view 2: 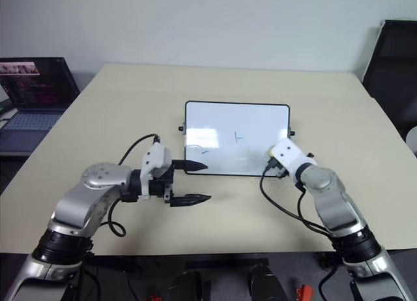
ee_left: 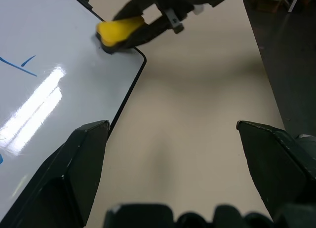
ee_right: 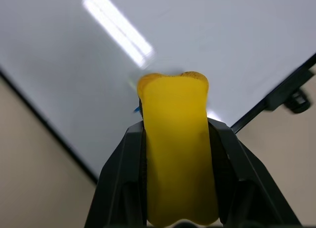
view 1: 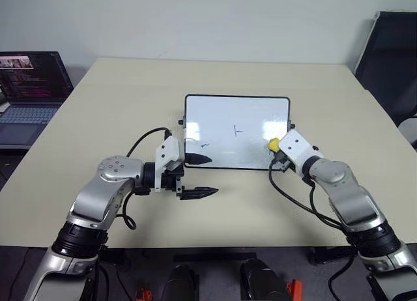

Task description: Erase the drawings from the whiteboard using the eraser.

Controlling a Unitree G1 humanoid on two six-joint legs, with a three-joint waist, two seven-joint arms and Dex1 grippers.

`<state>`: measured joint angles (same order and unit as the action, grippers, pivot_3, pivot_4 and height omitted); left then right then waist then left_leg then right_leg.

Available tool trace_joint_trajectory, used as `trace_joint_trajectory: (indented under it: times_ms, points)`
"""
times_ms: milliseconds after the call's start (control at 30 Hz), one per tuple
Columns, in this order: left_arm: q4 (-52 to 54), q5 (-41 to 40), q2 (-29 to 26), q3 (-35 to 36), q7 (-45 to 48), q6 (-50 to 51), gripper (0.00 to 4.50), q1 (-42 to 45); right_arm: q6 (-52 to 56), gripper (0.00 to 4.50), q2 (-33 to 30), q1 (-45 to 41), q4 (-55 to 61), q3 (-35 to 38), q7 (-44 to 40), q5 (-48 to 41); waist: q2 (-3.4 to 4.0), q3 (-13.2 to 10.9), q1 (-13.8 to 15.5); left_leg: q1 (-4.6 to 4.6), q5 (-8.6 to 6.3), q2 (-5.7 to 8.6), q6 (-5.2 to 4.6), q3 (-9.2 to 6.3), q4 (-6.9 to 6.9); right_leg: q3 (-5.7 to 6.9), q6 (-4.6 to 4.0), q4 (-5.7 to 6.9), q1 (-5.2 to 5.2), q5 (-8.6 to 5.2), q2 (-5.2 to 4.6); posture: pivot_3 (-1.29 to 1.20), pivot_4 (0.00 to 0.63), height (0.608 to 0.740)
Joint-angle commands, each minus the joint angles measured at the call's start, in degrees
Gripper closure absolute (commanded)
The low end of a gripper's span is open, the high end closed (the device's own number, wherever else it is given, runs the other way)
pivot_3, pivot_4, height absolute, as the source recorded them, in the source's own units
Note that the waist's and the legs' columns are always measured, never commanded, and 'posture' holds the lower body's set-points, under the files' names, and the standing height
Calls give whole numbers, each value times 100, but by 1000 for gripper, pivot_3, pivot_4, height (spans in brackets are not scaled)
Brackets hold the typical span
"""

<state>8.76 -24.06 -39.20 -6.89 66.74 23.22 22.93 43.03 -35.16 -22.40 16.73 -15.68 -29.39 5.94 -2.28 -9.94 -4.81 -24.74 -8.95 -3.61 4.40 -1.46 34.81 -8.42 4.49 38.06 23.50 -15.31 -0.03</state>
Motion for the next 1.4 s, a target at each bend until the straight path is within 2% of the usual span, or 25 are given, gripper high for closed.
trace_joint_trajectory:
  times_ms: [33, 167, 300, 433, 567, 933, 1033, 1100, 1200, 1400]
  points:
    - [85, -14, -34, 110, 24, -120, 0, 12, 113, 3230, -160, 62, 50, -188, -225, 122, 0, 0, -19, 0, 0, -1, 0, 1, 0, -1, 0, 0, 1, 0, 0, 0, 150, 740]
    - [100, -15, -38, 119, 21, -111, 0, -7, -299, 3230, 125, -346, -273, 50, 424, 462, 0, -1, -33, 1, 1, -1, -1, 1, 1, -1, -1, 1, 4, 1, 0, 0, 150, 740]
    - [113, -22, -41, 120, 27, -104, 0, -24, -542, 3230, 387, -587, -467, 203, 714, 547, -1, -2, -25, 0, 3, 0, -4, 3, 6, -4, -2, -2, 6, 2, 0, 0, 150, 740]
    - [126, -22, -40, 121, 16, -100, 0, -47, -438, 3230, 475, -550, -468, 23, 467, 502, -1, -1, -13, -3, 2, 0, -3, 2, 0, -3, -2, -1, 5, 2, 0, 0, 150, 740]
    - [140, -23, -46, 139, -7, -89, 0, -59, -116, 3230, 285, -251, -317, -194, 20, 470, -1, -1, -2, -3, 0, -1, -2, 0, -23, 1, -1, -4, 9, 1, 2, 0, 150, 740]
    - [158, -62, -29, 225, -107, -57, 0, -134, -2, 3230, 343, -136, 59, 83, -78, 388, -1, -1, -15, -1, 2, 0, -4, 4, 4, -5, -2, -7, 5, 2, -2, 0, 150, 740]
    - [66, -7, 76, 482, -535, -116, 0, -232, -8, 3231, 560, -36, 380, 479, -90, 27, -1, -2, -18, -2, 2, -1, -5, 4, 2, -5, -2, -4, 7, 2, -2, 0, 150, 740]
    - [93, 18, 172, 689, -925, -89, 0, -350, -117, 3231, 924, 184, 584, 874, -100, -456, -1, -2, -11, -4, 1, 0, -4, 3, -5, -2, -2, 1, 9, 2, -1, 0, 150, 740]
    - [439, -68, 327, 950, -1429, 56, 0, -710, -411, 3231, 1225, 588, 786, 1174, -56, -794, -1, -2, -9, -4, 0, -1, -2, 0, -46, 3, 2, -8, 15, -1, 1, 0, 150, 740]
    - [961, -439, 696, 1529, -2311, 502, 0, -1234, -645, 3231, 1495, 1105, 1265, 1643, 66, -1296, -1, -2, 6, -10, -4, -2, 3, -2, -74, 7, 19, -6, 31, -3, 2, 0, 150, 740]
